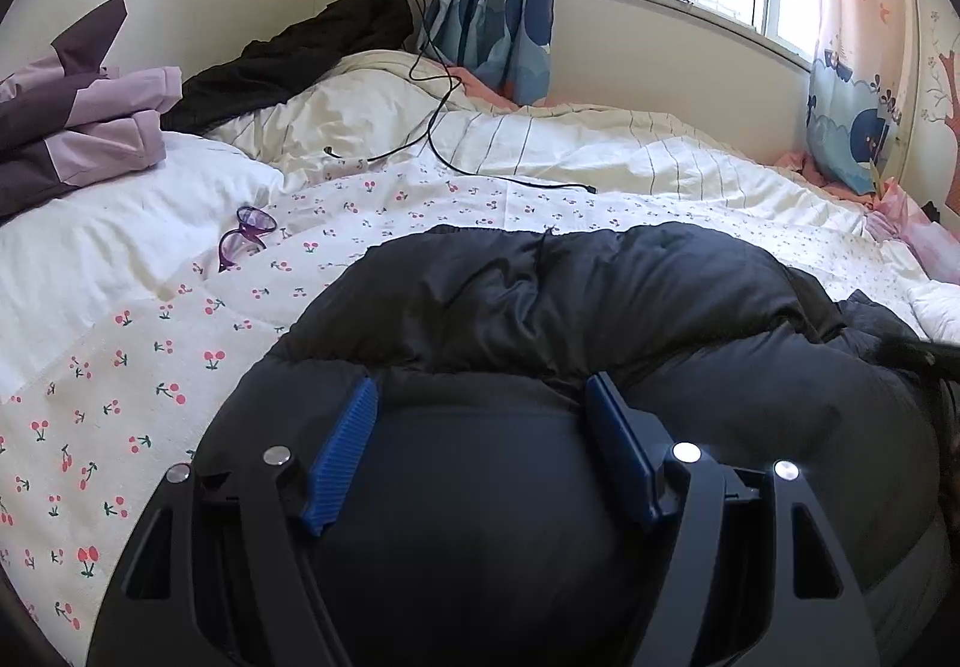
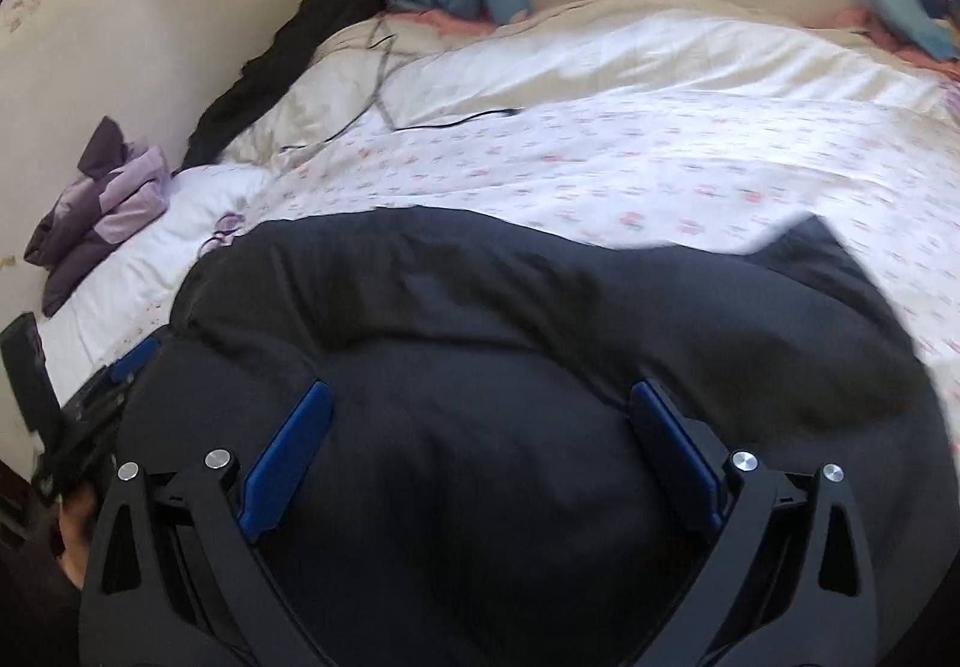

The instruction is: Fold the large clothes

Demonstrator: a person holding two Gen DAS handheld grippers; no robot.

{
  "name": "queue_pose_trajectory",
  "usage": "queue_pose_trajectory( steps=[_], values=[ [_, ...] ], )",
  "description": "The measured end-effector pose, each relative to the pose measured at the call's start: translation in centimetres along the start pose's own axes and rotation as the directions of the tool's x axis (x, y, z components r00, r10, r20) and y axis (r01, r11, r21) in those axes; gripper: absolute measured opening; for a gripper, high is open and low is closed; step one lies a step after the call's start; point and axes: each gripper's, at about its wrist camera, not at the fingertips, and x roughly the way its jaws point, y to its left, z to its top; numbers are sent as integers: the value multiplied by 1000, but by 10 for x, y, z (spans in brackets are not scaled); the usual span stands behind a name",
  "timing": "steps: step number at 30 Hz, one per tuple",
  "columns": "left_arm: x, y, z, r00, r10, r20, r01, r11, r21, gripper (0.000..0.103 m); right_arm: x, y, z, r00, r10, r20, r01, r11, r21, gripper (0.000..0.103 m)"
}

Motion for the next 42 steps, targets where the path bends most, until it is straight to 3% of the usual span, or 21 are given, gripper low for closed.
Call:
queue_pose_trajectory(
  steps=[3, 6, 10, 25, 37, 42],
  values=[
    [-3, -1, 0, 1000, -15, 10, 15, 1000, 8, 71, -4, -26, -20, 1000, 18, 7, -18, 1000, 14, 96],
    [-6, -3, 0, 1000, -15, 23, 14, 1000, 22, 71, -6, -26, -35, 998, 14, 56, -14, 1000, -8, 96],
    [-6, -1, -1, 999, -23, 26, 23, 1000, 17, 72, -1, -22, -40, 998, -9, 63, 11, 1000, -24, 96],
    [-15, -4, -2, 995, -76, 58, 74, 997, 35, 76, -8, -41, -52, 981, 79, 180, -84, 996, 22, 96],
    [-13, -3, -4, 993, -94, 71, 92, 995, 32, 80, -8, -47, -54, 971, 111, 212, -120, 992, 30, 96],
    [-2, 8, -3, 989, -148, 11, 149, 988, -28, 82, 2, -45, -49, 986, 82, 144, -88, 995, 39, 96]
  ],
)
